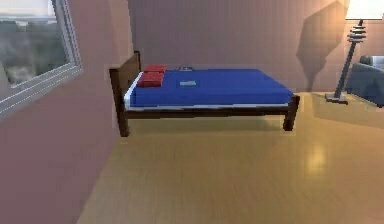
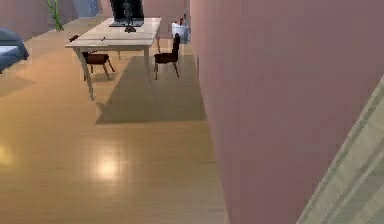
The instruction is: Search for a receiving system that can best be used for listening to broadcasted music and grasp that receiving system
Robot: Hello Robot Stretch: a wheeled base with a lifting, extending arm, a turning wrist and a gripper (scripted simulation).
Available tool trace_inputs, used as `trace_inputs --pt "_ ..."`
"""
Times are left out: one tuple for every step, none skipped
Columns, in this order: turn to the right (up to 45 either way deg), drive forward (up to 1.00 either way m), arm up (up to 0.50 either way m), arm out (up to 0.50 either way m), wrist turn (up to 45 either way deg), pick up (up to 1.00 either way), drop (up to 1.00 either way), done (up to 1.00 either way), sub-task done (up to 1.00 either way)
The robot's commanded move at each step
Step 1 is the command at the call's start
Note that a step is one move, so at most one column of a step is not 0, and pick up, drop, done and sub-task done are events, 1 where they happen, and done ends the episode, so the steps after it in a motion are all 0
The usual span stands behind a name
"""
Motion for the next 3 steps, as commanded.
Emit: trace_inputs --pt "45.0 0.0 0.0 0.0 0.0 0.0 0.0 0.0 0.0" --pt "3.0 0.0 0.0 0.0 0.0 0.0 0.0 0.0 0.0" --pt "0.0 1.0 0.0 0.0 0.0 0.0 0.0 0.0 0.0"
